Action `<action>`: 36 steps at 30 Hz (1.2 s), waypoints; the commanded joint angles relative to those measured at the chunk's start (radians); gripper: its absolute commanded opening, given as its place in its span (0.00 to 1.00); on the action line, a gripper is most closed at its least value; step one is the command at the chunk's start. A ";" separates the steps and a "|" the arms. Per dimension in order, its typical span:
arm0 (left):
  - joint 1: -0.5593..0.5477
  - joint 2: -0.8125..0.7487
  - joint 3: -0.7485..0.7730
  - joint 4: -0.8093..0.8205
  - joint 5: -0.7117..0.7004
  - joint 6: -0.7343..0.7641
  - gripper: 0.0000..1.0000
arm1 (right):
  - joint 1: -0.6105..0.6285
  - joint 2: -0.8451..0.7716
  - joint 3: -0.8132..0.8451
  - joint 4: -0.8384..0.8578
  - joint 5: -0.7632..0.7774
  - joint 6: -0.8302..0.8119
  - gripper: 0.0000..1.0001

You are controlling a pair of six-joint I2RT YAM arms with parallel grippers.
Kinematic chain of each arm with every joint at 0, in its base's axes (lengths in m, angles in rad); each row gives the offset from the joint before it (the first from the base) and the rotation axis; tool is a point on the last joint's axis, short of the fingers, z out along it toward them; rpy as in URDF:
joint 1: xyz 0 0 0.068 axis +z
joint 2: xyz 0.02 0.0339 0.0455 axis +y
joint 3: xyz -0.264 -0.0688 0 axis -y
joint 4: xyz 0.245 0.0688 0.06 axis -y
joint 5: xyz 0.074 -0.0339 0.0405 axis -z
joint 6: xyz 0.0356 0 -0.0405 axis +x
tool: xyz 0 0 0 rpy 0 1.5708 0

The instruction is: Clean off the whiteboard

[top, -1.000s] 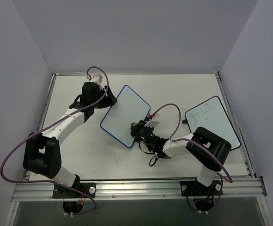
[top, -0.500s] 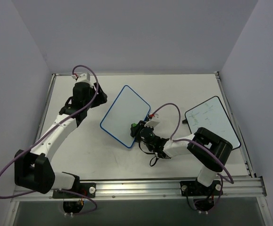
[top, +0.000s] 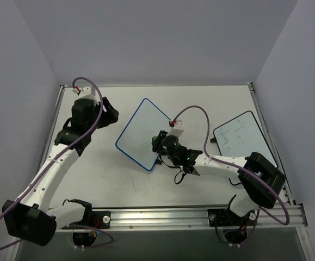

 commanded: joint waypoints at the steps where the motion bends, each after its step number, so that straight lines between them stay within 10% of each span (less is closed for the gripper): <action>1: 0.003 -0.062 0.057 -0.093 0.079 0.038 0.74 | -0.113 -0.093 0.063 -0.177 0.028 -0.057 0.00; 18: 0.009 -0.288 0.091 -0.338 0.032 0.227 0.79 | -0.561 0.357 0.577 -0.433 -0.144 -0.249 0.05; 36: 0.052 -0.355 0.007 -0.325 0.064 0.250 0.81 | -0.564 0.542 0.797 -0.491 -0.165 -0.278 0.78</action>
